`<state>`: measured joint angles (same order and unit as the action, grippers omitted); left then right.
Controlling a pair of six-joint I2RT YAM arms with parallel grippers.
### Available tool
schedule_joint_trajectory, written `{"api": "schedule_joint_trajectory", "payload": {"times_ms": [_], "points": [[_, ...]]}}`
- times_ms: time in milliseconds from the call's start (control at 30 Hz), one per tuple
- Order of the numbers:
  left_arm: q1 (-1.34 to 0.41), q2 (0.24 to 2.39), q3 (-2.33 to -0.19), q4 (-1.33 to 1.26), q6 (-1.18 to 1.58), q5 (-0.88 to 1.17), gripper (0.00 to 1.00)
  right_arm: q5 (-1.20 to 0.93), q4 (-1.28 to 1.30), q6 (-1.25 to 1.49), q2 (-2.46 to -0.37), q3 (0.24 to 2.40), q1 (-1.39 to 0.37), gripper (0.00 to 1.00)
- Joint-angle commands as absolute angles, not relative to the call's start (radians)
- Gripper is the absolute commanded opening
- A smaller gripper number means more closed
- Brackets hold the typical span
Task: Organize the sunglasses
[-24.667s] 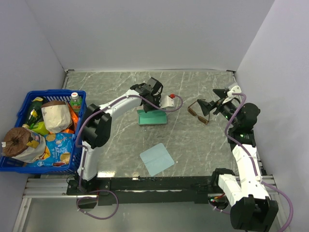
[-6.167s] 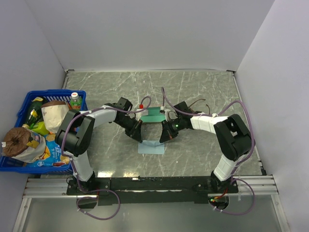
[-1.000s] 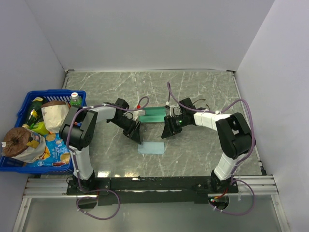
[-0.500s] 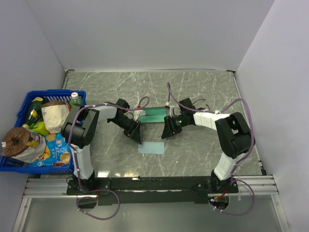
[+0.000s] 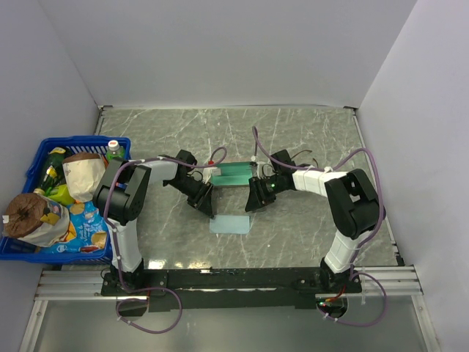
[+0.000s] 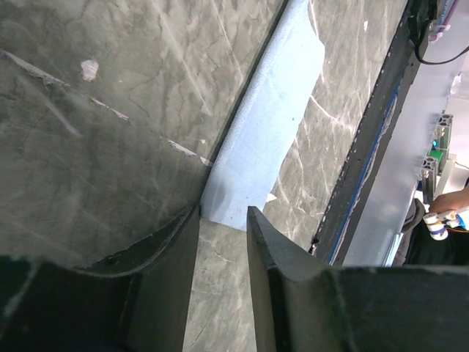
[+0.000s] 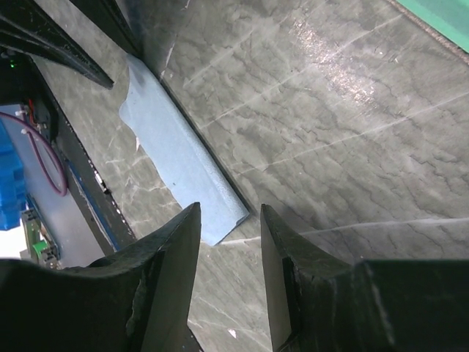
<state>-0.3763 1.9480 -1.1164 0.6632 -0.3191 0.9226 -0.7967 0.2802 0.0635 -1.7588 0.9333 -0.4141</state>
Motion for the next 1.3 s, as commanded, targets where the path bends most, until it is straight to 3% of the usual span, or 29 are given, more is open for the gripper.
{"api": "schedule_joint_trajectory", "payload": {"times_ms": [0,1267], "points": [[-0.379,1.97,-1.108,0.635,-0.321,0.903,0.37,-0.788,0.27,0.086,-1.776,0.971,-0.423,0.45],[-0.387,1.954,-1.072,0.587,-0.264,0.89,0.14,-0.767,0.227,0.146,-1.824,0.951,-0.439,0.41]]}}
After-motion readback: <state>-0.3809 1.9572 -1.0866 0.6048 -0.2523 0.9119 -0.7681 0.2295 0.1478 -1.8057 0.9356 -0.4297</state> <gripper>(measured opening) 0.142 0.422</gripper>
